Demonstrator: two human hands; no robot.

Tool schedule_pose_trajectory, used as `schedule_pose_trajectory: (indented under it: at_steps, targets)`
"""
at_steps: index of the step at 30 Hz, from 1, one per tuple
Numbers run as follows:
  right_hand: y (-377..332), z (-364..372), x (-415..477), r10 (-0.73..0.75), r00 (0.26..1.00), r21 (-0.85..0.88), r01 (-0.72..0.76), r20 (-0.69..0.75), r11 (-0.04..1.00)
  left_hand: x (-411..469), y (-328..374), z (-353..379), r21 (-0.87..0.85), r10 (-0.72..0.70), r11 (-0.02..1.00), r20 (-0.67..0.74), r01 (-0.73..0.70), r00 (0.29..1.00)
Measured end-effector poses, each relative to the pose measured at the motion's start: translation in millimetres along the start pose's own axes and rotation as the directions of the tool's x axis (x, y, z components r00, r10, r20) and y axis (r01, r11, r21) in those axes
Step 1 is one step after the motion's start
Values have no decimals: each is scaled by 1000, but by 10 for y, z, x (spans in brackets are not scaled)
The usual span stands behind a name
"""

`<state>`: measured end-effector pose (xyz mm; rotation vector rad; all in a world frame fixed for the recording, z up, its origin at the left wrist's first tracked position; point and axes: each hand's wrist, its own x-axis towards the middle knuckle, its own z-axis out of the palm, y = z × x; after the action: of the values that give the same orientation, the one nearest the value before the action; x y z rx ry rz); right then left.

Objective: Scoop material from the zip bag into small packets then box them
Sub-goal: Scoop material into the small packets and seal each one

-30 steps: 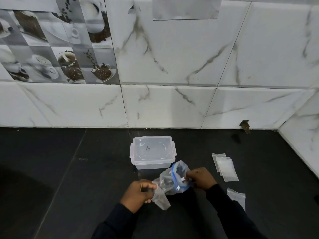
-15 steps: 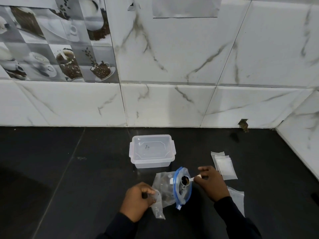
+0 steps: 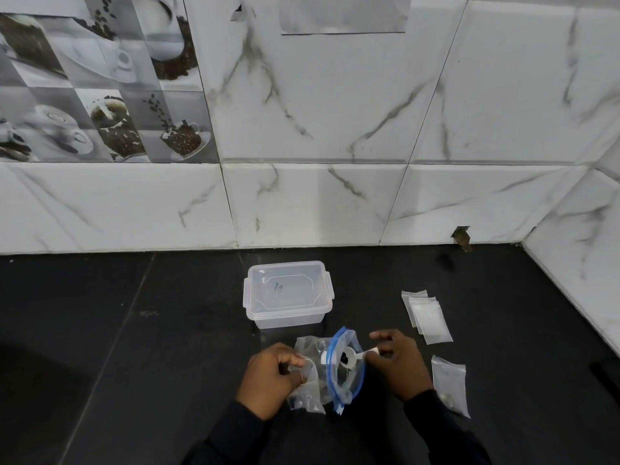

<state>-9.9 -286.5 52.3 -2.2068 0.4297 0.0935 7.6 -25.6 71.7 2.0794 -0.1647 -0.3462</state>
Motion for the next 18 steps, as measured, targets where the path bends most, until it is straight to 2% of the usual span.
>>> schedule_pose_trajectory:
  at_steps: [7,10,14,18]
  targets:
    - [30,-176,-19,83,996,103,-82,-9,991,-12,60,-53,-8,5,1000,8,-5,1000]
    - [-61,-325,-115,70,997,167,-63,-41,984,-9,89,-64,1,10,1000,15,-10,1000]
    - [-444,-469,-315,-118,990,224,133,-82,966,29,192,-77,32,27,999,24,-28,999]
    - [-798,-402,-539,-401,906,5,406,-138,914,98,322,-87,67,35,997,64,-39,997]
